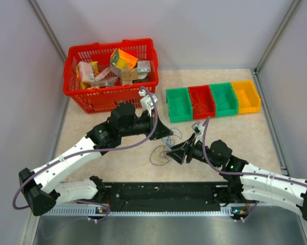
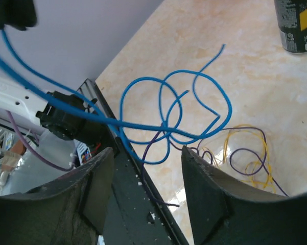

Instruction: Untangle the cables

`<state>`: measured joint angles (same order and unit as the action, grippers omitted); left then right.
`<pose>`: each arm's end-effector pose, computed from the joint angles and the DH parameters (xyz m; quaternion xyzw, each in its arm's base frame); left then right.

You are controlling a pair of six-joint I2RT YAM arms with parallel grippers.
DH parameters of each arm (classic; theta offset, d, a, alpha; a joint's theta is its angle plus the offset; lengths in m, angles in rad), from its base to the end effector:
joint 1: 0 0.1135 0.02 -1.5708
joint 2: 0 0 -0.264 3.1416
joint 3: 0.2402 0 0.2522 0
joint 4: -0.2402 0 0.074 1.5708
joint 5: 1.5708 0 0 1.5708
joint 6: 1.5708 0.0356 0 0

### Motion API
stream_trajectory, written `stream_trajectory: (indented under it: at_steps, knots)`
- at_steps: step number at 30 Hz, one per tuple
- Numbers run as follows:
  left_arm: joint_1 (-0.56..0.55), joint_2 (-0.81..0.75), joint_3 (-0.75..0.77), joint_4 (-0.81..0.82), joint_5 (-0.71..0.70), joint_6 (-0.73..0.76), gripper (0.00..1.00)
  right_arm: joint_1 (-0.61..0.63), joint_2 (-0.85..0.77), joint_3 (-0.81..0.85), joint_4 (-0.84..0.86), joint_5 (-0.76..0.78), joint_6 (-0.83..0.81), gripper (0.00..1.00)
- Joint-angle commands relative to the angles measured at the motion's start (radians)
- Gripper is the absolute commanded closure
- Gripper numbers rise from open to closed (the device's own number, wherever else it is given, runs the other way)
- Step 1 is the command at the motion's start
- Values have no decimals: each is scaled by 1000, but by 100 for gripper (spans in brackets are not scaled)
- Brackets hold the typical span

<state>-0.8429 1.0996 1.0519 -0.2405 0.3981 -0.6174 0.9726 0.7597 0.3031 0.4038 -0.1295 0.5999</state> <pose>0.1561 -0.1959 0.3666 0.2059 0.7672 -0.5092 0.3312 0.0999 0.1547 0.2354 -0.1779 0.7032 0.5192 0.4520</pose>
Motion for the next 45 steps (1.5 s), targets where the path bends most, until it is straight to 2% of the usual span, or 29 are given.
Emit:
stream_trajectory:
  at_steps: [1, 4, 5, 9, 17, 18, 22, 25, 28, 30, 31, 33, 34, 35, 37, 38, 42, 45]
  knots:
    - [2, -24, -3, 52, 8, -8, 100, 8, -2, 33, 18, 76, 60, 59]
    - [2, -55, 2, 30, -22, 11, 100, 9, -78, 2, -71, 198, 83, 98]
    - [2, -67, 2, 26, -37, 18, 100, 6, -104, -13, -104, 243, 96, 100]
    - [2, -141, 13, 7, -137, 44, 100, 6, -189, -59, -236, 318, 115, 100]
    - [2, -368, -21, 32, -431, 93, 100, 6, -284, -136, -381, 366, 169, 100]
    - [2, -385, -21, 30, -450, 102, 100, 6, -284, -133, -402, 395, 182, 100]
    - [2, -440, 17, -14, -514, 149, 100, -8, -244, -76, -675, 603, 343, 100]
    - [2, -475, 81, -78, -594, 220, 100, -78, -175, -56, -740, 587, 405, 100]
    - [2, -509, 143, -131, -697, 281, 100, -129, -152, -56, -732, 544, 405, 99]
    - [2, -520, 166, -154, -728, 291, 100, -130, -164, -55, -712, 538, 373, 93]
    - [2, -523, 165, -155, -728, 288, 100, -130, -172, -56, -708, 530, 350, 86]
    - [2, -524, 142, -148, -707, 271, 100, -130, -197, -55, -683, 512, 290, 68]
    - [2, -521, 129, -142, -696, 260, 100, -129, -204, -52, -680, 505, 256, 50]
    - [1, -515, 122, -140, -682, 252, 100, -130, -209, -45, -683, 507, 230, 40]
    - [2, -500, 117, -140, -660, 243, 100, -129, -204, -32, -694, 499, 171, 28]
    - [2, -492, 117, -137, -654, 240, 100, -129, -198, -19, -685, 476, 140, 25]
    - [2, -446, 122, -126, -604, 229, 100, -129, -157, 22, -553, 201, -46, 24]
    - [1, -408, 129, -123, -558, 202, 100, -121, -140, 73, -484, 96, -113, 21]
